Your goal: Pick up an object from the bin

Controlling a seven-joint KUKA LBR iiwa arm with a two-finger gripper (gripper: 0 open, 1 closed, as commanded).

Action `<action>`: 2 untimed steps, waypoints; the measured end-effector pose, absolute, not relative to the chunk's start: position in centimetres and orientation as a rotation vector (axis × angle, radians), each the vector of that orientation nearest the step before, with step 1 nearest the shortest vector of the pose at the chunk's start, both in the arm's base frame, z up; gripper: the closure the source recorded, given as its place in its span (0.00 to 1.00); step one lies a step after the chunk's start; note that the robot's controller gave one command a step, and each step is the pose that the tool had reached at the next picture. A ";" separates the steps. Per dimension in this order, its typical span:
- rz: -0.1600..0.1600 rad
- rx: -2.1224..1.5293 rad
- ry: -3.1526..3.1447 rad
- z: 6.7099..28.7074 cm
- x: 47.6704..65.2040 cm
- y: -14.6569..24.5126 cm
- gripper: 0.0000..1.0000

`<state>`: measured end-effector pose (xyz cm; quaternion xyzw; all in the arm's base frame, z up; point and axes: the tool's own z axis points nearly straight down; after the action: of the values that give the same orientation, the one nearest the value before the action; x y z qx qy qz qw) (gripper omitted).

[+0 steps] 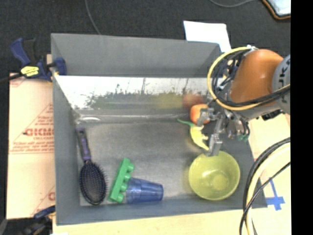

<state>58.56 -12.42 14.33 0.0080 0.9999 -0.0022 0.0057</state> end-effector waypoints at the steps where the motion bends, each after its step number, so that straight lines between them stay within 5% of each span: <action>1: -0.014 -0.510 3.080 22.3 58.8 -11.7 0.00; 2: -0.006 -0.216 3.124 14.8 58.4 -11.0 0.00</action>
Offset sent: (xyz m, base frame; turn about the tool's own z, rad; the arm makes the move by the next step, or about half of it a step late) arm -0.0050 0.0194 -0.0444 -0.0267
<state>58.42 -11.01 14.83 -0.0691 0.9976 -0.0018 0.0049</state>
